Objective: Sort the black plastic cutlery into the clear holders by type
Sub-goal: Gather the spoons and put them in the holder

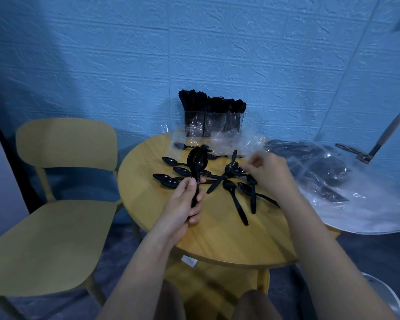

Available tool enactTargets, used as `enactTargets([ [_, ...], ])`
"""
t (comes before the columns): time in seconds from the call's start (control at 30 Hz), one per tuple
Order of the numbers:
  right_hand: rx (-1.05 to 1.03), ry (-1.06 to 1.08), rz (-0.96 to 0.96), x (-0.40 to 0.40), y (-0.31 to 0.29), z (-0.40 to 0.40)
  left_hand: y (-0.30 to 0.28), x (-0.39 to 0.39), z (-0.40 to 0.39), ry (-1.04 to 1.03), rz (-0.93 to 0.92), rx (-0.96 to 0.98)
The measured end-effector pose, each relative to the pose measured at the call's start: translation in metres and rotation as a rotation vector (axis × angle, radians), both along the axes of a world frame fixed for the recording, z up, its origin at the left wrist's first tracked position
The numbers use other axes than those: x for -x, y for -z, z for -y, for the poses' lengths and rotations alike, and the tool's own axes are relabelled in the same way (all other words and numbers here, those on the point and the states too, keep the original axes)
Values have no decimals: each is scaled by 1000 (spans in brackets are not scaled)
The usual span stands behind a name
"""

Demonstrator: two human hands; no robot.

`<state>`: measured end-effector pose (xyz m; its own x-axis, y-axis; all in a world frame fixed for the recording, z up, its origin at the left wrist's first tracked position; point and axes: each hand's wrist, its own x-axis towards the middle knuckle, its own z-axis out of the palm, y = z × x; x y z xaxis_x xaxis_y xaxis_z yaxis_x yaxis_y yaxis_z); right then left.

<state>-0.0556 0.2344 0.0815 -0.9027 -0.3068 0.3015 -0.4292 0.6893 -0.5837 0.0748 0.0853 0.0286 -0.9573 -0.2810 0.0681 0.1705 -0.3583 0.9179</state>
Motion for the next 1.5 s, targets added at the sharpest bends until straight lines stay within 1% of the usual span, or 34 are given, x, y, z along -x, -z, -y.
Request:
enactTargets([
  [0.1,-170,75,66,6,16,-19,0,1,0,-9,-2,-21],
  [0.23,-293,58,179,7,28,-16,-1,0,1,-20,16,-41],
  [0.3,-294,55,226,9,31,-14,-2,-1,1,-19,27,-31],
  [0.47,-187,37,280,13,33,-14,-1,-2,1,-13,29,12],
  [0.6,-179,26,244,10,24,-18,-2,-2,2,-3,24,-27],
  [0.7,-189,-23,187,8,15,-27,-2,-3,2,7,26,-43],
  [0.87,-354,-114,212,8,12,-44,-2,-2,2,-1,36,-35],
  [1.07,-429,-135,214,6,13,-45,-2,-3,1,1,32,-45],
  [1.3,-429,-125,120,8,16,-40,-2,-3,1,-3,33,-29],
  [1.43,-503,-91,21,10,16,-41,-2,-3,1,-5,26,-25],
  [1.5,-548,-99,39,10,13,-41,-1,-2,1,-6,27,-24],
])
